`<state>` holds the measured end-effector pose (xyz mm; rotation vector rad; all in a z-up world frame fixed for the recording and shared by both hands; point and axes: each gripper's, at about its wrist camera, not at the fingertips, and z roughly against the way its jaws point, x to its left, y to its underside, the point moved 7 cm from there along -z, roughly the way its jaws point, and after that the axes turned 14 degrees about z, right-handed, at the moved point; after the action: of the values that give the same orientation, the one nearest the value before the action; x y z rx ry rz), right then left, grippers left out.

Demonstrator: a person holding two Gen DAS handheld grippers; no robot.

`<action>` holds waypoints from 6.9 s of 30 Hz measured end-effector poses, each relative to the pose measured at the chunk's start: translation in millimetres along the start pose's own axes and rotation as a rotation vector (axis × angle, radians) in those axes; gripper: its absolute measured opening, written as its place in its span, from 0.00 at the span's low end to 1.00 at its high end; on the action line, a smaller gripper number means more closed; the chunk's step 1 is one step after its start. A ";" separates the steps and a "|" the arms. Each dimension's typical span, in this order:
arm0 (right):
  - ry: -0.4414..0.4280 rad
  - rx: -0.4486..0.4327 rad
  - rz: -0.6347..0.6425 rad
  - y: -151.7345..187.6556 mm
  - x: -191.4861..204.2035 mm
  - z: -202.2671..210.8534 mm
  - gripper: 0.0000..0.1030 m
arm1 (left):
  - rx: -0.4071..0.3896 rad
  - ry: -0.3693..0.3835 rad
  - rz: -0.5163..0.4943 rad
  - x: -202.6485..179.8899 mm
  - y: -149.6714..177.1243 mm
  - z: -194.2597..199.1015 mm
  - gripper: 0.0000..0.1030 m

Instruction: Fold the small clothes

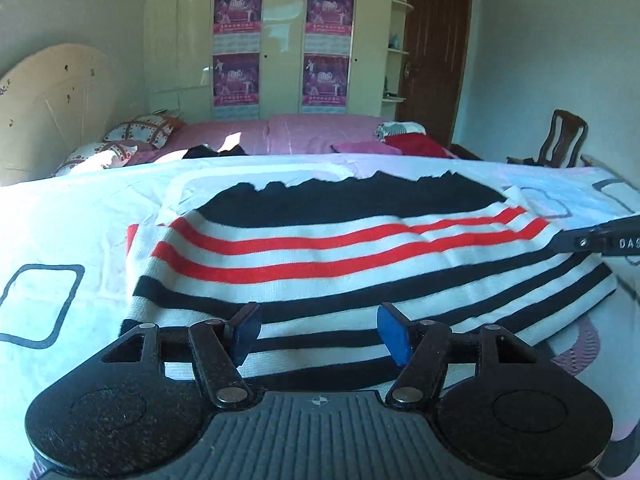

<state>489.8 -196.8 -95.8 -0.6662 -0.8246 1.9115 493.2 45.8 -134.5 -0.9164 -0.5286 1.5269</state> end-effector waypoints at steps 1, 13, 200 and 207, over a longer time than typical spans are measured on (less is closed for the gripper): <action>-0.034 -0.008 0.012 -2.5 15.3 1.0 0.20 | 0.002 0.005 0.001 -5.6 0.8 0.5 0.62; -0.035 0.078 0.091 16.4 60.7 -14.1 0.19 | 0.043 -0.036 0.016 -14.5 29.7 -5.2 0.62; -0.209 -0.069 -0.263 -10.8 -21.8 -31.1 0.08 | -0.078 0.281 0.239 -104.7 -72.7 0.6 0.18; -0.148 -0.052 -0.443 50.2 -102.5 15.3 0.14 | 0.098 0.341 0.155 -183.8 -23.0 -33.0 0.19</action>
<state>496.0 -310.5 -113.3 -0.3370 -1.0226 1.5511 527.9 -133.9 -90.6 -1.1329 -0.1389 1.4788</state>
